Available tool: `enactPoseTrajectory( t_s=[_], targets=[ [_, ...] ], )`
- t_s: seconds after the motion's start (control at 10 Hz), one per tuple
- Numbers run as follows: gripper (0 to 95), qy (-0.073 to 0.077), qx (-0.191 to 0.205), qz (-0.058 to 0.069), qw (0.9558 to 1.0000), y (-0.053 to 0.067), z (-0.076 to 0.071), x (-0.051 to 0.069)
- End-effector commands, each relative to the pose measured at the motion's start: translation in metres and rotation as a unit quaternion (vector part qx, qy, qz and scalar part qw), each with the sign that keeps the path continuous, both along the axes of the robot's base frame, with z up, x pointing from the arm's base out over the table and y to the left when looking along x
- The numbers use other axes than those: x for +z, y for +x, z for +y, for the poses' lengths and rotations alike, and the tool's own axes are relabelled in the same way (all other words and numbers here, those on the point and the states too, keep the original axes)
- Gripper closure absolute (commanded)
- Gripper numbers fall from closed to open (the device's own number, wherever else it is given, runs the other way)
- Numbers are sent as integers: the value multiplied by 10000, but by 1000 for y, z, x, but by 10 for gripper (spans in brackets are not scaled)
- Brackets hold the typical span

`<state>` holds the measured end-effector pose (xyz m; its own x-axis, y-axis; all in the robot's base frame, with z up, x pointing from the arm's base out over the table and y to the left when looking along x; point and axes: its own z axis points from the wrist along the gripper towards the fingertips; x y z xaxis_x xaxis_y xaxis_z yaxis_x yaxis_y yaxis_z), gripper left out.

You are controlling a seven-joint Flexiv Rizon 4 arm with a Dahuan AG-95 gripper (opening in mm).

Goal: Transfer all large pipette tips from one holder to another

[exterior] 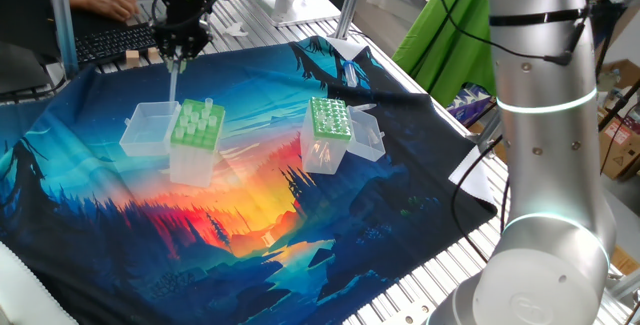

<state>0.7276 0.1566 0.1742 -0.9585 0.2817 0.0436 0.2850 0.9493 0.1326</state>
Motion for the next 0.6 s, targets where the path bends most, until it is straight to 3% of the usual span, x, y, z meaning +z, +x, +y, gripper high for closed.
enactPoseTrajectory(
  t_s=[0.1,0.6],
  targets=[
    [950,-59,-100,4,9999,-1,0,0],
    [950,-218,-577,-81,9981,-1,0,0]
  ],
)
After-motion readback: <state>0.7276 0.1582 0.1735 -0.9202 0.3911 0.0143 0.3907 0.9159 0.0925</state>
